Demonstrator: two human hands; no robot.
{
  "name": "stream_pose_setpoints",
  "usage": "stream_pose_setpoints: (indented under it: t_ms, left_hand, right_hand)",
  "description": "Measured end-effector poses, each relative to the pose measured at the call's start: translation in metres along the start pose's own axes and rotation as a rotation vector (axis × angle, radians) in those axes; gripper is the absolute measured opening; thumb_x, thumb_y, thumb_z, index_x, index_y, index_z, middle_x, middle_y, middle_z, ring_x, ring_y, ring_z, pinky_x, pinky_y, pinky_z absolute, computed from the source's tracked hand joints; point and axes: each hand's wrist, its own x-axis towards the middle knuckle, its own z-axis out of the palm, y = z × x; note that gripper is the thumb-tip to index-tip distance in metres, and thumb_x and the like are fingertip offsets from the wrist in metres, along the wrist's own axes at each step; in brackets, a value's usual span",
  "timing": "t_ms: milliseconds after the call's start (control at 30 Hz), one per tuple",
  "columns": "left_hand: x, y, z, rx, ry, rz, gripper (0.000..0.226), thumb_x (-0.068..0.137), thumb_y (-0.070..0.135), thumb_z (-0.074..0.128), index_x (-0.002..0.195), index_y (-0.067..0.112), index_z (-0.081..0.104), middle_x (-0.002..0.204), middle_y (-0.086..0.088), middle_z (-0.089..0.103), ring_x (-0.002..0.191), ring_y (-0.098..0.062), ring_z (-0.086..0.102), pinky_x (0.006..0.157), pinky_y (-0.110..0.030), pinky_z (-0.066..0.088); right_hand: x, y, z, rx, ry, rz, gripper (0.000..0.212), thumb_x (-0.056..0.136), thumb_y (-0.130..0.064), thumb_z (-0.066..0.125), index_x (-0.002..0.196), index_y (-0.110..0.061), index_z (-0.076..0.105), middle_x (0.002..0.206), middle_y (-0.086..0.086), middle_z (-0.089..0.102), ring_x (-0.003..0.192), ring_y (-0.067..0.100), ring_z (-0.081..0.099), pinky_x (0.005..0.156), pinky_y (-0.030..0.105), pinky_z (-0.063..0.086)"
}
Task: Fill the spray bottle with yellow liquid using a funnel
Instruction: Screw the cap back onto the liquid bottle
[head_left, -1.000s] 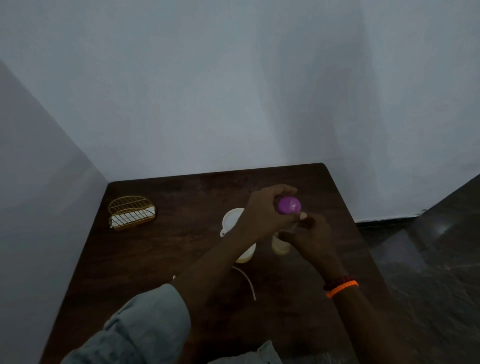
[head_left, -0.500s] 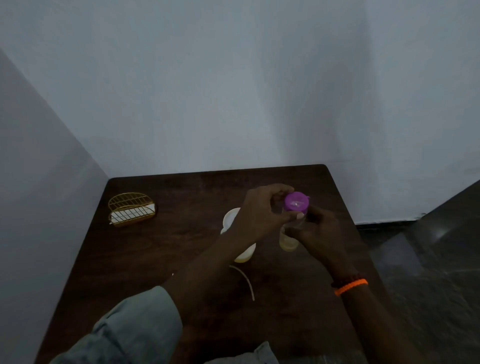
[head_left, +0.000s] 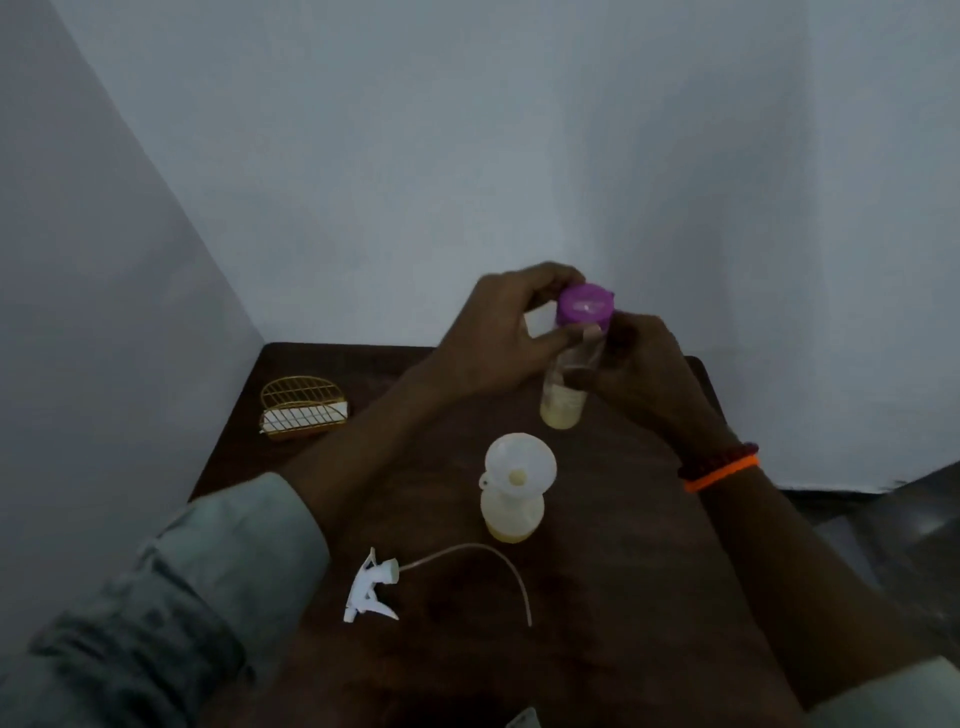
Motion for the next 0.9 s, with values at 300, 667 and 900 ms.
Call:
stream_pose_setpoints:
  t_ms: [300,667,900]
  left_hand:
    - [0.01,-0.088,-0.089,0.075,0.012,-0.189,0.052,0.083,0.032,0.079,0.127,0.008,0.064,0.118,-0.002,0.071,0.107,-0.008,0.068,0.093,-0.03,0.057]
    - [-0.002,-0.242,-0.091,0.431,-0.004,-0.351,0.05,0.083,0.016,0.076,0.128,-0.001,0.062,0.114,-0.019,0.065,0.103,-0.028,0.065,0.086,-0.034,0.056]
    - [0.005,-0.29,-0.085,0.416,-0.001,-0.405,0.047,0.082,0.01,0.076,0.126,-0.002,0.063,0.115,-0.02,0.065,0.104,-0.029,0.064,0.086,-0.029,0.052]
  right_hand:
    - [0.123,-0.016,0.081,-0.075,-0.2,-0.072,0.06,0.065,-0.037,0.09,0.114,-0.01,0.069,0.105,0.006,0.073,0.093,0.019,0.07,0.084,0.036,0.059]
    - [0.225,0.042,0.23,-0.181,-0.207,0.105,0.064,0.062,-0.04,0.088,0.111,-0.006,0.064,0.099,0.009,0.062,0.092,0.025,0.062,0.066,0.025,0.039]
    - [0.256,0.061,0.259,-0.157,-0.227,0.157,0.048,0.068,-0.029,0.087,0.103,-0.003,0.068,0.096,0.015,0.07,0.091,0.029,0.066,0.067,0.025,0.04]
